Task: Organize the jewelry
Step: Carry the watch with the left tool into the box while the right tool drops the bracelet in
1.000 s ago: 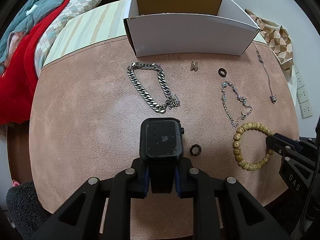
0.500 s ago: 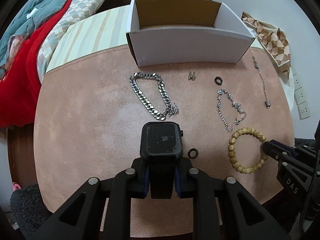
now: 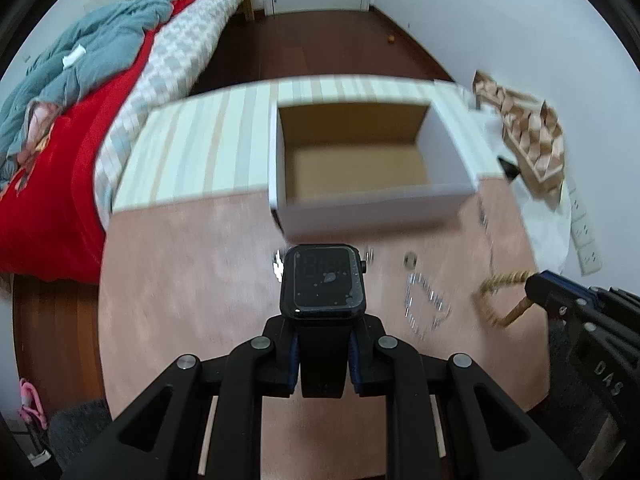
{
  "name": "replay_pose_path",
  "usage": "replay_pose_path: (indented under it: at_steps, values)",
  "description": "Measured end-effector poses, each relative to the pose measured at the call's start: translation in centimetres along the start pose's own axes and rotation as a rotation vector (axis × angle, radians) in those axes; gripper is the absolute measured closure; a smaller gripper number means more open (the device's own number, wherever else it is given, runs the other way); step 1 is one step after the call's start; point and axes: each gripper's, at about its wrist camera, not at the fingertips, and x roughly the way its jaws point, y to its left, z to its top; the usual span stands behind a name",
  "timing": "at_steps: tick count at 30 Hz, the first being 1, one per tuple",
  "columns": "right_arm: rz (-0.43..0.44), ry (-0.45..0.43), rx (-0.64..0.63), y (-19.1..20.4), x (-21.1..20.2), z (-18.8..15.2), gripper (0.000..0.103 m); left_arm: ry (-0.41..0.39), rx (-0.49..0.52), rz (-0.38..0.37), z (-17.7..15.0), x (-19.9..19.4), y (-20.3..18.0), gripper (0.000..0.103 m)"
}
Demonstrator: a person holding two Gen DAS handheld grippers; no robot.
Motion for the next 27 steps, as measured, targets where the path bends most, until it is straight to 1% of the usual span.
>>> replay_pose_path:
  at_steps: [6,8,12,16,18,22,25,27]
  values:
    - [0.056,-0.113,-0.007,0.8,-3.6,6.0,0.094,-0.087,-0.007,0.001,5.0,-2.1,0.8,0.087]
    - [0.067,-0.141,-0.013,1.0,-4.2,8.1,0.094,-0.111,-0.008,0.001,6.6,-2.5,1.1,0.087]
    - [0.063,-0.179,-0.043,2.0,-4.5,11.3,0.094,-0.127,-0.011,-0.018,9.4,-2.1,1.6,0.087]
    - [0.056,-0.176,-0.053,2.3,-2.7,14.2,0.094,-0.097,-0.026,-0.042,11.2,0.1,2.2,0.087]
    - [0.067,-0.144,-0.055,2.2,-0.9,15.3,0.094,-0.062,-0.033,-0.066,11.8,1.8,2.4,0.087]
    - [0.09,-0.079,-0.047,1.7,3.2,16.0,0.094,0.017,-0.051,-0.117,12.6,5.4,2.7,0.087]
    - [0.11,-0.044,-0.037,1.4,5.9,15.9,0.094,0.064,-0.073,-0.163,13.0,7.1,2.8,0.087]
    - [0.138,-0.021,-0.017,1.1,7.2,16.1,0.094,0.092,-0.098,-0.192,13.2,8.0,2.9,0.087]
